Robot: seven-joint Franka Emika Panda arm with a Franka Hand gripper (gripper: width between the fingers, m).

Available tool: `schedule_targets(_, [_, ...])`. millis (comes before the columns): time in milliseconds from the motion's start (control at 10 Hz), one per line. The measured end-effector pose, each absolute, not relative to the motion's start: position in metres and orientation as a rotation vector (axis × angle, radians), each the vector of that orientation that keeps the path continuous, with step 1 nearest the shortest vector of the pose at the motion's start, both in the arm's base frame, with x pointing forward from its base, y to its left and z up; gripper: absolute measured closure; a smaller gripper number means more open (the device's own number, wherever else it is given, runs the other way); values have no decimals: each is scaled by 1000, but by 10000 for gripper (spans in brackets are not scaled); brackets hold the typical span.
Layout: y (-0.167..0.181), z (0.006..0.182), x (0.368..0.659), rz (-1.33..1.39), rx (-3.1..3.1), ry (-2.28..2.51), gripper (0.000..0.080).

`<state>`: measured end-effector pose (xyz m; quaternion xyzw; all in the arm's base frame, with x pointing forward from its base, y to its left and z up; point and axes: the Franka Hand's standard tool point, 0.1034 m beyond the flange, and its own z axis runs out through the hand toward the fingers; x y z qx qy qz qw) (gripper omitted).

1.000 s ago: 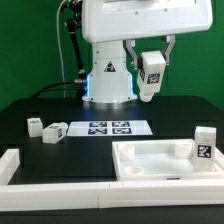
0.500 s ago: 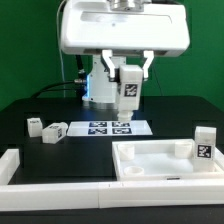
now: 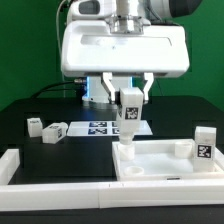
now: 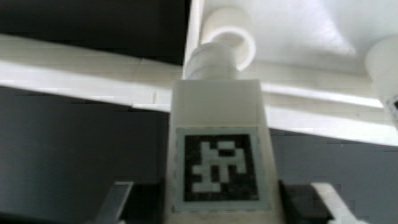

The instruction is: Assemble square table

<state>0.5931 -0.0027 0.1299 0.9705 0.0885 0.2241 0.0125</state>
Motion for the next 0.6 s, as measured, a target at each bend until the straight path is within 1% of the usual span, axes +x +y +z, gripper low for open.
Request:
schedule_targets(400, [-9, 130, 593, 696, 3021, 275, 508])
schedule_targets(500, [-35, 128, 589, 640, 3009, 381, 508])
schedule_targets(600, [-53, 125, 587, 622, 3037, 321, 508])
